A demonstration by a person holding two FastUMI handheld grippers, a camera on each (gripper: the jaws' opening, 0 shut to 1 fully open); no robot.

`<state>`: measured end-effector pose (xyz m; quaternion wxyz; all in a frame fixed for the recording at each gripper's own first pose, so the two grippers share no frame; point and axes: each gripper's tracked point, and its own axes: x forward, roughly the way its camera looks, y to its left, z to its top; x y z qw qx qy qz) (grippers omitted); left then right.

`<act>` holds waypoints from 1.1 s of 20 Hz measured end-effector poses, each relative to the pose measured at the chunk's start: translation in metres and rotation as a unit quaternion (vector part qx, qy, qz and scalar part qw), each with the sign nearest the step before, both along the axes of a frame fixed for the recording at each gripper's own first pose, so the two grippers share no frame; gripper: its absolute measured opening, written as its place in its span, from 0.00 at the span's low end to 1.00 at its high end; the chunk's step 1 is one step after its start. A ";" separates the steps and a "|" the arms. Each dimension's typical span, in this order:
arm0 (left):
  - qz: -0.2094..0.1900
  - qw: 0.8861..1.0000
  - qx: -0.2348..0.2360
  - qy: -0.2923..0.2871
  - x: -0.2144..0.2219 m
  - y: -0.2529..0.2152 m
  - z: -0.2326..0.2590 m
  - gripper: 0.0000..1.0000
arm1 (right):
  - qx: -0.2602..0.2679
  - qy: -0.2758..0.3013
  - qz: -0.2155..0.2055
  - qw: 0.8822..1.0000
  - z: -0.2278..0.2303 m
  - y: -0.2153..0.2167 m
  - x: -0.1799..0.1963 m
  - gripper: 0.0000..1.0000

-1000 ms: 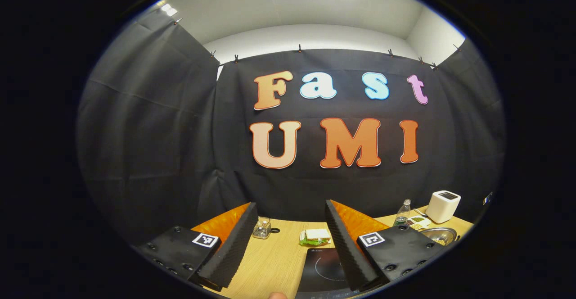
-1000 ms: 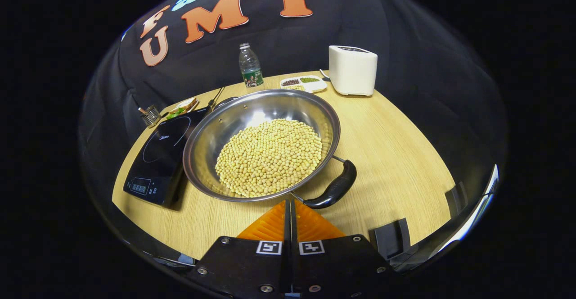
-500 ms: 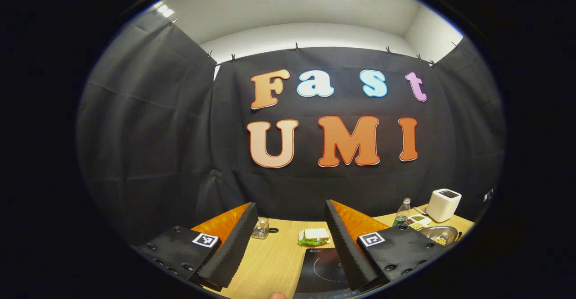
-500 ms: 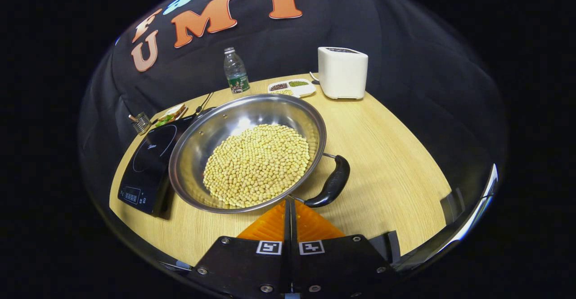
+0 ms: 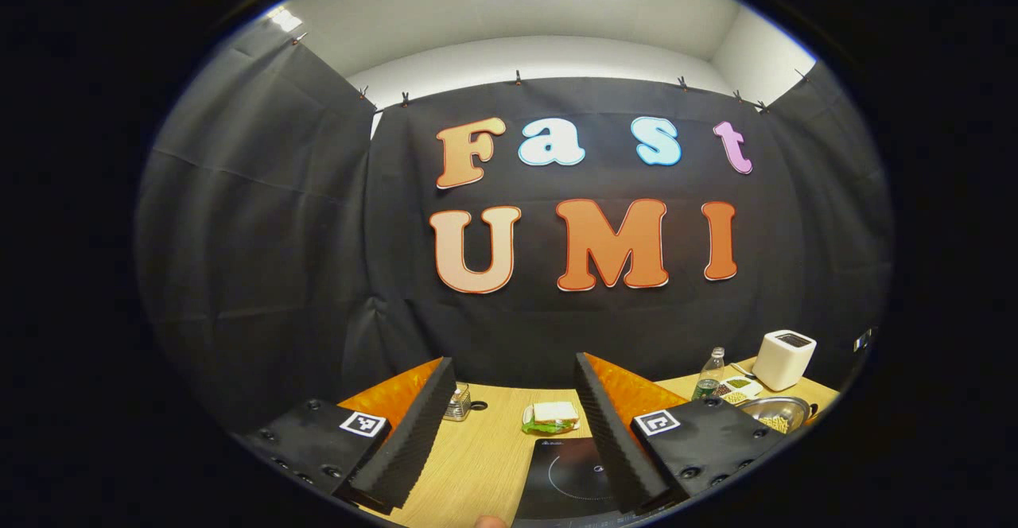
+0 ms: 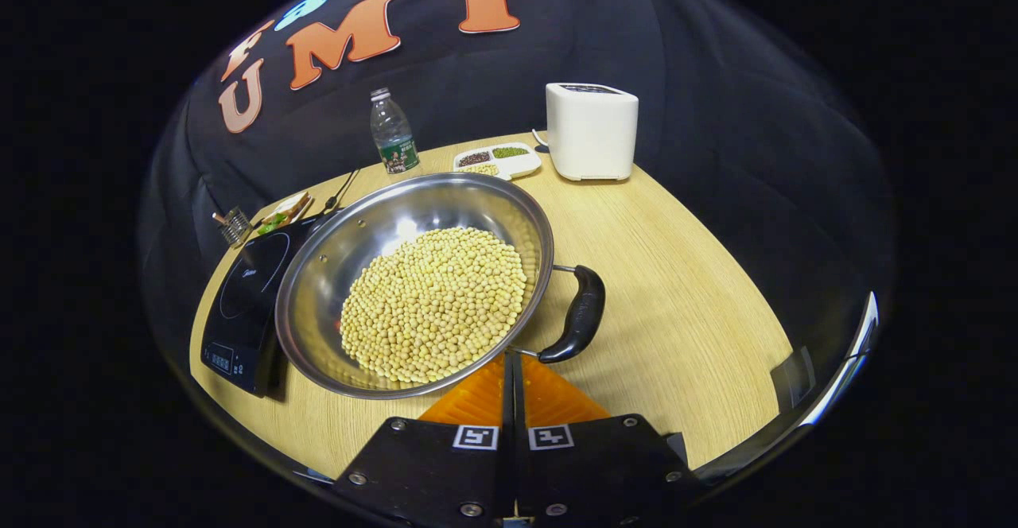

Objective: First push the handle of the pot to place it horizontally, then grasp the pot with both hands and set it on the induction cooktop.

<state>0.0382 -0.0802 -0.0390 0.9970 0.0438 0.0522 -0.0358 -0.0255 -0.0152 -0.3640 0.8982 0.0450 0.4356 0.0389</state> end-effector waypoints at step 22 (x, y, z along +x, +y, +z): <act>-0.026 0.999 0.005 0.039 0.037 -0.050 -0.038 0.99 | 0.013 0.010 -0.046 0.999 -0.020 -0.023 0.057 0.00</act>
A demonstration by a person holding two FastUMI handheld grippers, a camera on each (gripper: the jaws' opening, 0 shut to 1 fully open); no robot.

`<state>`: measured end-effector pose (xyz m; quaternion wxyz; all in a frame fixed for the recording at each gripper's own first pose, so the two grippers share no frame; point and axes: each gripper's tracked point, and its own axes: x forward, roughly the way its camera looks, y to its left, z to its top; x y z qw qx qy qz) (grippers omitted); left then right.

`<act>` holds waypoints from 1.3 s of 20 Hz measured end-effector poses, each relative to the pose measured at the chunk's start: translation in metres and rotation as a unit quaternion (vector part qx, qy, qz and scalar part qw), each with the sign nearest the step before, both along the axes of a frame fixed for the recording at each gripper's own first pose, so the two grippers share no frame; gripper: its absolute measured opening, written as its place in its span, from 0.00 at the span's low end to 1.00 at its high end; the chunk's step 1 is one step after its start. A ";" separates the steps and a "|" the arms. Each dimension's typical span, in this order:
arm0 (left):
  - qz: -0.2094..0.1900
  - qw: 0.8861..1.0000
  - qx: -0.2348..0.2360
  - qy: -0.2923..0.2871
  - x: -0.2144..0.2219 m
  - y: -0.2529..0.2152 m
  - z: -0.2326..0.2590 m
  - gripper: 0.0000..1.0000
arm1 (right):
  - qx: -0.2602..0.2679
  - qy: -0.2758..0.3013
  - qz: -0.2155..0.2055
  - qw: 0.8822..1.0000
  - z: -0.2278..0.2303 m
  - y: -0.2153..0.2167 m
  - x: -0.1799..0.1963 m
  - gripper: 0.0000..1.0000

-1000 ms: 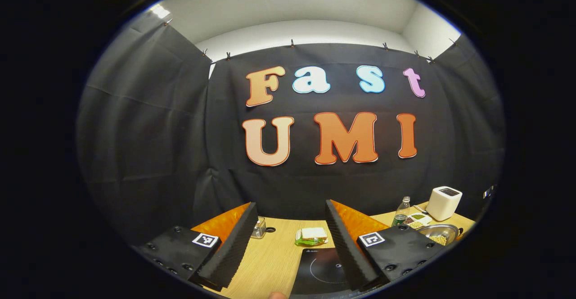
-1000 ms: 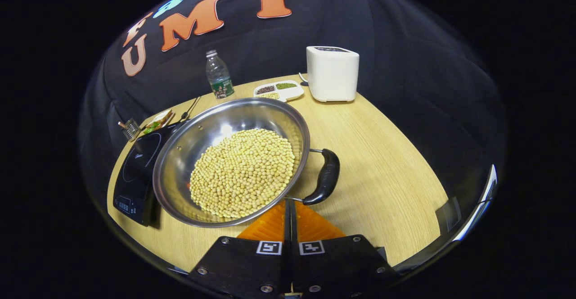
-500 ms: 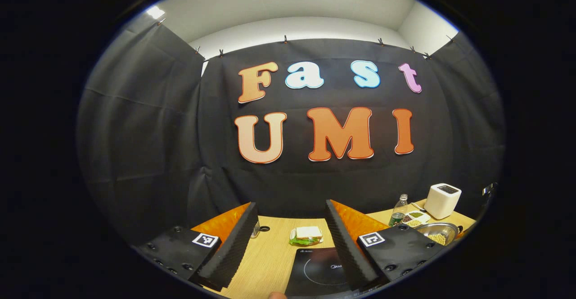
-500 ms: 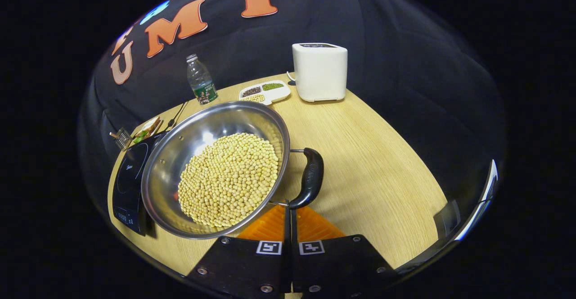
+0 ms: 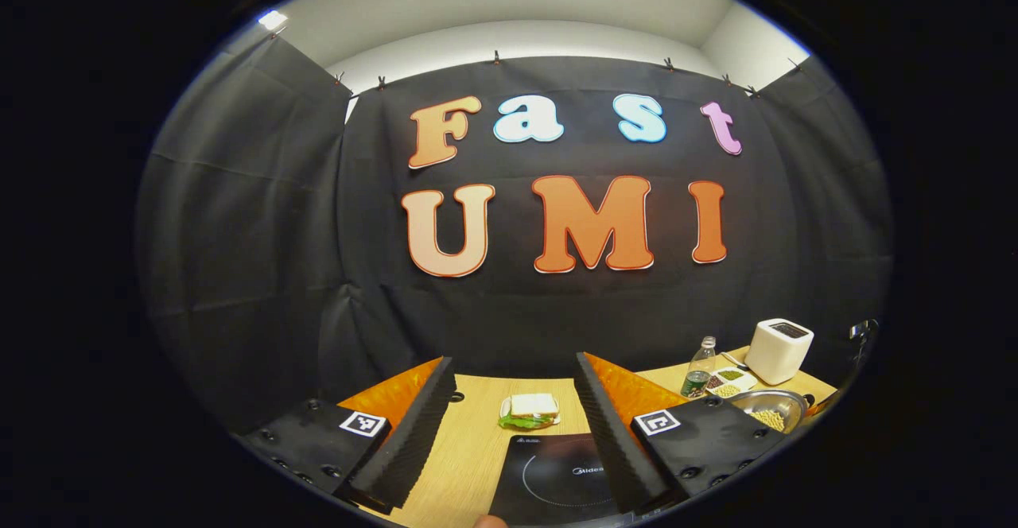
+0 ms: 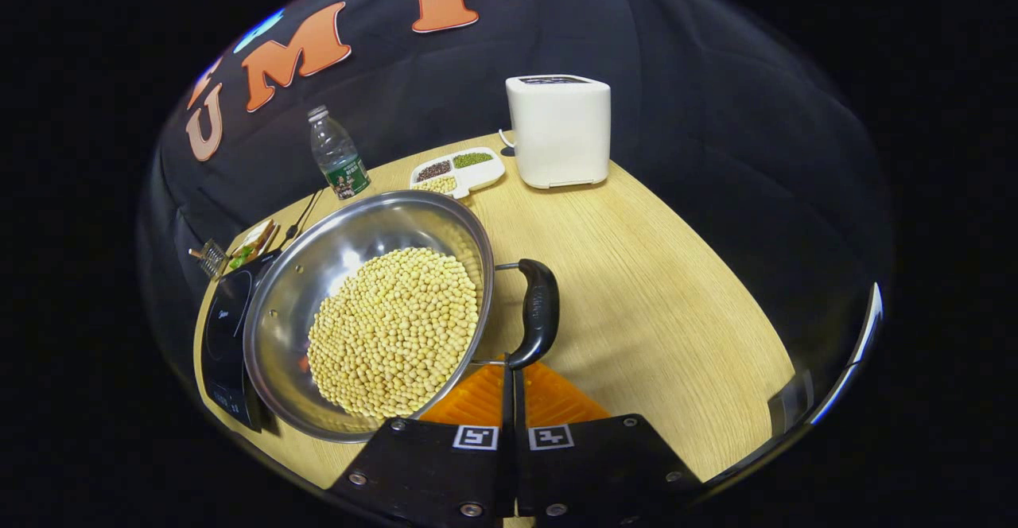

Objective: First push the handle of the pot to place it horizontally, then grasp the pot with both hands and set it on the induction cooktop.

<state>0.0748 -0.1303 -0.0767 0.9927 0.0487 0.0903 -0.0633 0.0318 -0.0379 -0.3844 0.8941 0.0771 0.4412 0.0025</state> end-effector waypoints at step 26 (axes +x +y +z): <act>-0.040 0.997 -0.013 0.063 0.009 -0.064 -0.074 0.98 | -0.021 -0.022 -0.016 0.999 -0.006 -0.007 0.067 0.00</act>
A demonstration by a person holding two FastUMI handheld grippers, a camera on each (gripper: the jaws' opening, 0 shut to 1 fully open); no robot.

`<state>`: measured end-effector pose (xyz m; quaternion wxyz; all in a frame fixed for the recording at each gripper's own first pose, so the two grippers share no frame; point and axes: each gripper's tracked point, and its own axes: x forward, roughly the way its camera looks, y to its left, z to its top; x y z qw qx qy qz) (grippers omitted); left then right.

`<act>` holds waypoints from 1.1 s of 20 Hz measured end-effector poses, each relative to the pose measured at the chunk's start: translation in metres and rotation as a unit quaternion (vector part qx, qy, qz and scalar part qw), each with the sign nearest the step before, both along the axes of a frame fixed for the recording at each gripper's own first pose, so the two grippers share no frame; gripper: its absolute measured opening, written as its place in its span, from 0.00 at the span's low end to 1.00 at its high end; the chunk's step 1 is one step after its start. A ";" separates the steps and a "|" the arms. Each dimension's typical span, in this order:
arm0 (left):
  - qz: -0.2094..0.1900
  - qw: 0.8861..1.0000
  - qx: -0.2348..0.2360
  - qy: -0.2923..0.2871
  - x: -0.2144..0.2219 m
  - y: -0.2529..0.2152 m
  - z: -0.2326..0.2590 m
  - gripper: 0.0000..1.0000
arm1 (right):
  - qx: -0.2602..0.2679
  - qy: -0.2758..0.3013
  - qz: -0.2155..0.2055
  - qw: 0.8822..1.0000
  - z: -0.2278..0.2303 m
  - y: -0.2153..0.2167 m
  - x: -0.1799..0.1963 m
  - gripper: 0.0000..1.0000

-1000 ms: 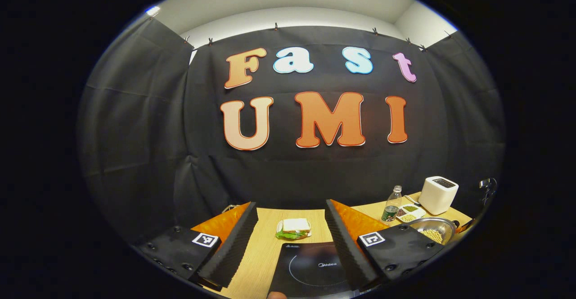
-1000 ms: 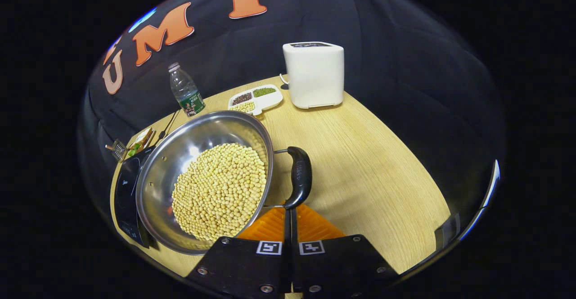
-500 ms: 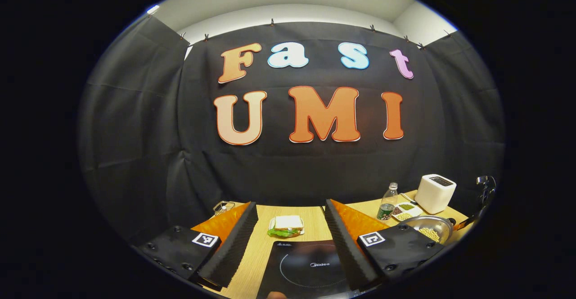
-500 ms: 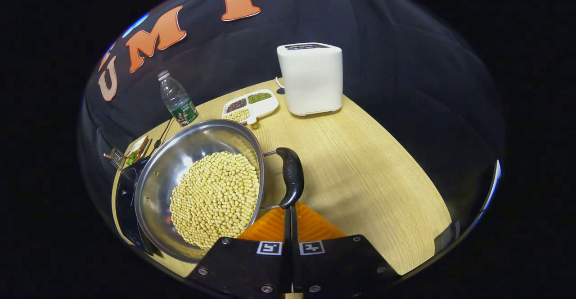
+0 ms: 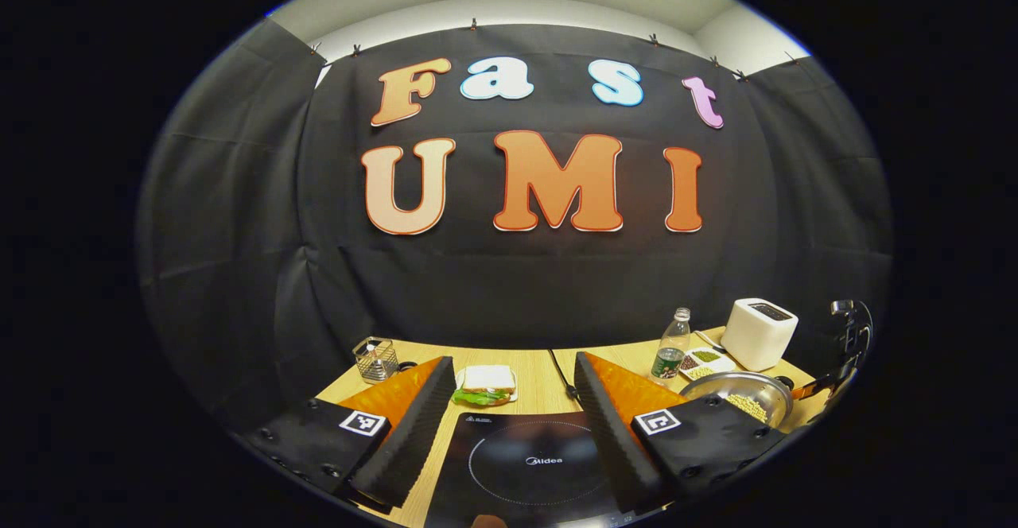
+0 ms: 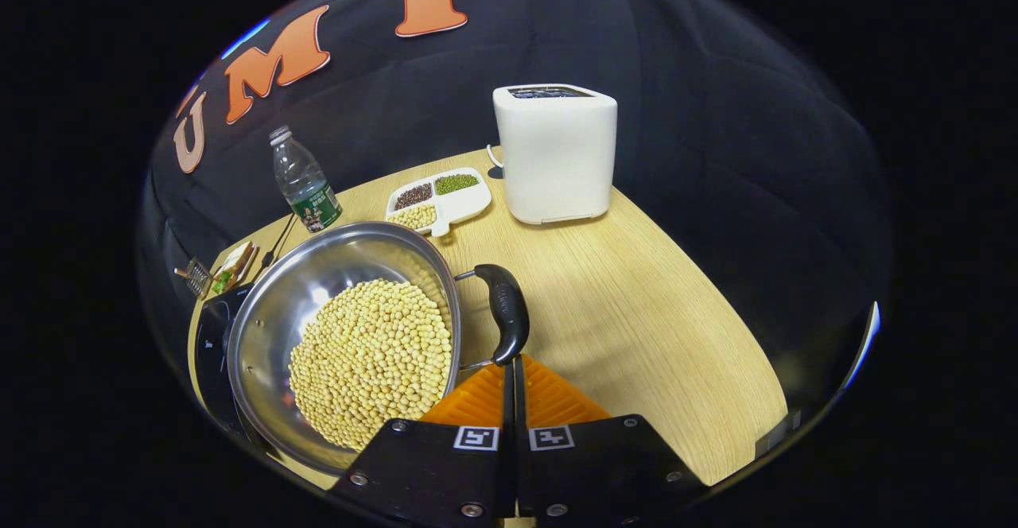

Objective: First push the handle of the pot to place it horizontally, then grasp the pot with both hands and set it on the induction cooktop.

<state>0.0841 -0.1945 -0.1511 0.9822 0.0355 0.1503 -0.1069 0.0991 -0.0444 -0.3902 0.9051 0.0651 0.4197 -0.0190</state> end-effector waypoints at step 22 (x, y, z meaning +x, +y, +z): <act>-0.092 0.985 -0.019 0.143 -0.056 -0.165 -0.158 0.98 | 0.002 -0.086 -0.012 0.996 0.046 -0.017 0.015 0.54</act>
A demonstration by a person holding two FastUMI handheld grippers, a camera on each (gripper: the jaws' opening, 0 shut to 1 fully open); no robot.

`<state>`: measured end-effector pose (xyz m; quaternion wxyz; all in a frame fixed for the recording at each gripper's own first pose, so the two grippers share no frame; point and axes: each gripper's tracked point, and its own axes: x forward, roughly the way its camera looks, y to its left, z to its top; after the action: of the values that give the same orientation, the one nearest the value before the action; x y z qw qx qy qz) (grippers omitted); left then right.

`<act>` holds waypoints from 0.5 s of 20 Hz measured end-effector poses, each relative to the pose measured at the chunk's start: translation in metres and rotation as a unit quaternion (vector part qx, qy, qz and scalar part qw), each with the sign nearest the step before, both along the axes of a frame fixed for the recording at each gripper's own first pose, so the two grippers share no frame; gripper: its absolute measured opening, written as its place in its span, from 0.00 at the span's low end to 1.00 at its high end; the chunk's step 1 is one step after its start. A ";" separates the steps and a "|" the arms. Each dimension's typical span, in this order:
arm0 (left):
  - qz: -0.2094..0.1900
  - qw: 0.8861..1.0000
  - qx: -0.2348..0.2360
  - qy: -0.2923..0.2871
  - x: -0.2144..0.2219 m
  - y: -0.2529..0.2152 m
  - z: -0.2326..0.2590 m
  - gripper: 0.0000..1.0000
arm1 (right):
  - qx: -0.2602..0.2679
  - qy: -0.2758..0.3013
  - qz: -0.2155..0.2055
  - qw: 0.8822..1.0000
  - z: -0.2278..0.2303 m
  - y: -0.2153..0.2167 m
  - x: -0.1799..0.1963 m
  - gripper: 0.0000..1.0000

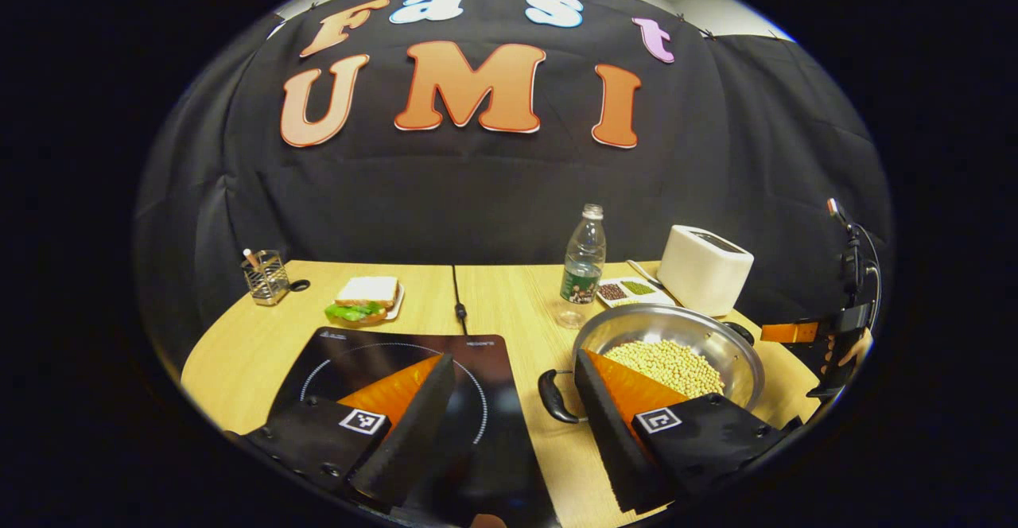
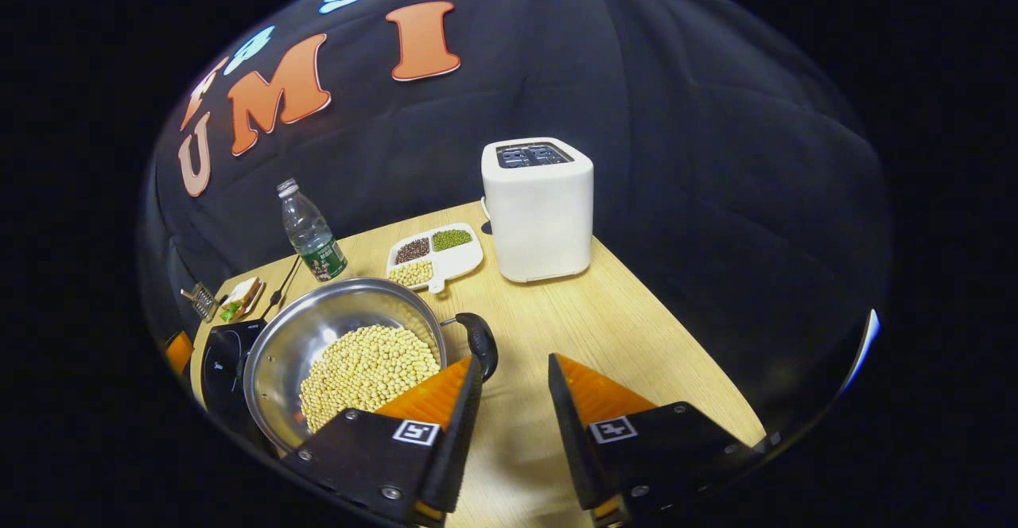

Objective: First push the handle of the pot to place it horizontally, then grasp the pot with both hands and set it on the induction cooktop.

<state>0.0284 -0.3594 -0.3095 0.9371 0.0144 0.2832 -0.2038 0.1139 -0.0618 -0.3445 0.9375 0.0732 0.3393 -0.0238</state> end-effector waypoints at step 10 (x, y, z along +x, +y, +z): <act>-0.026 0.995 0.008 0.094 -0.002 -0.047 -0.070 0.99 | -0.042 -0.015 0.051 0.998 -0.014 0.025 0.042 0.94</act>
<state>0.0265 -0.4062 -0.3798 0.9007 0.0099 0.3708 -0.2263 0.1555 -0.0367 -0.3582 0.9448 0.0164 0.3271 0.0108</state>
